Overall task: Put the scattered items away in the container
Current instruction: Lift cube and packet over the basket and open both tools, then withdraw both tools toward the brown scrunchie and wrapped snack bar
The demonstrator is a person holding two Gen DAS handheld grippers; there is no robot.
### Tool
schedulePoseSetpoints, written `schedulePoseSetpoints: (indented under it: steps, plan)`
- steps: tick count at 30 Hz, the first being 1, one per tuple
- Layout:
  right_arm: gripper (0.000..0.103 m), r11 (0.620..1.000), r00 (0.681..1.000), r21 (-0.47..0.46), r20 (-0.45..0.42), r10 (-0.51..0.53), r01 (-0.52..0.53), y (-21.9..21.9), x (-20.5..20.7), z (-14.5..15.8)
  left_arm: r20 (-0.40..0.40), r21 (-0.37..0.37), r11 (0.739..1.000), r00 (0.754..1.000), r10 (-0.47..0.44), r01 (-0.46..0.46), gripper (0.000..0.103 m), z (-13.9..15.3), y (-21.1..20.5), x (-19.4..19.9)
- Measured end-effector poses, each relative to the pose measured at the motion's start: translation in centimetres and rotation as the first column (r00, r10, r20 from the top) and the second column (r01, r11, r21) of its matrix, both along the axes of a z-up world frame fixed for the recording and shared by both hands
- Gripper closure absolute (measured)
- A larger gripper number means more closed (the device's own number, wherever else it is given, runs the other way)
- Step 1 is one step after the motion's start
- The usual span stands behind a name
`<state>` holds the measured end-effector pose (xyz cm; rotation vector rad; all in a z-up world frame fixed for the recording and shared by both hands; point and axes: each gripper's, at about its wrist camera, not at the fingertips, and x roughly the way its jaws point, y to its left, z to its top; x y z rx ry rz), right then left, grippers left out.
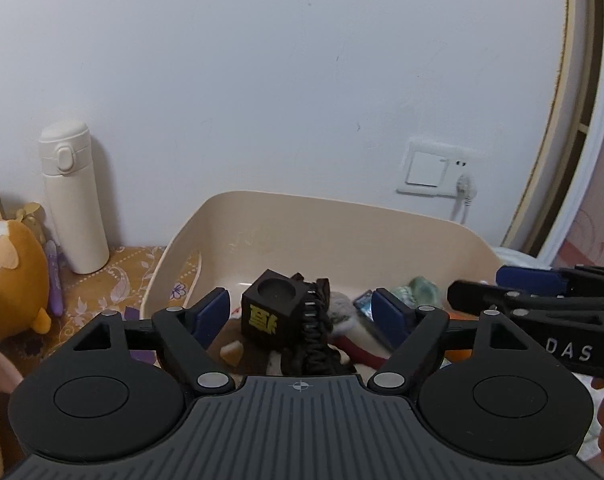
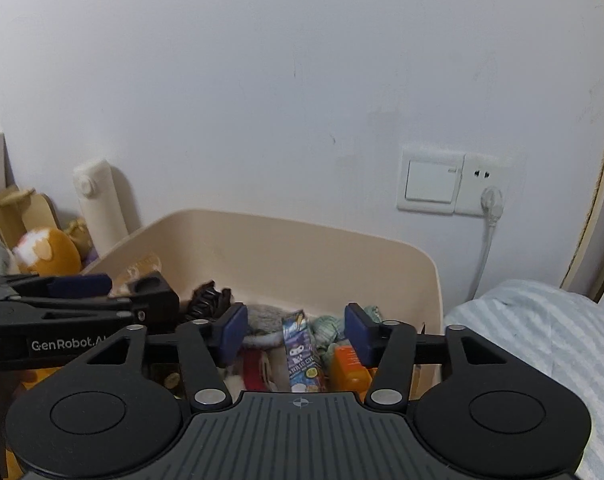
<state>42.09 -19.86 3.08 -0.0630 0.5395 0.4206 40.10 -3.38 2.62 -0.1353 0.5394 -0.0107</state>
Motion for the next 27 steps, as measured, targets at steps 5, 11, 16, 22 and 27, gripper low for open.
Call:
schedulePoseSetpoints:
  steps: [5, 11, 16, 22, 27]
  plan:
    - [0.032, 0.999, 0.998, 0.038, 0.05, 0.023, -0.025, -0.6, -3.4, 1.6, 0.024, 0.018, 1.0, 1.0, -0.014, 0.013, 0.021, 1.0, 0.4, -3.3]
    - [0.018, 0.996, 0.991, 0.062, 0.124, 0.054, -0.062, -1.3, -8.5, 2.9, 0.014, 0.056, 0.998, 1.0, -0.014, 0.014, 0.021, 1.1, 0.9, -7.8]
    - [0.008, 0.993, 0.987, 0.068, 0.134, 0.084, -0.094, -1.8, -12.5, 3.0, -0.009, 0.071, 0.998, 1.0, 0.002, -0.002, 0.021, 0.6, 1.3, -11.7]
    - [0.0, 0.985, 0.989, 0.119, 0.089, 0.116, -0.126, -2.3, -15.7, 1.6, -0.055, -0.015, 0.999, 0.997, 0.046, -0.047, 0.02, -0.8, 2.4, -15.7]
    - [0.0, 0.984, 0.99, 0.11, 0.029, 0.138, -0.14, -2.7, -17.4, -0.4, -0.096, -0.011, 0.996, 0.991, 0.092, -0.093, 0.02, -2.3, 2.8, -17.7]
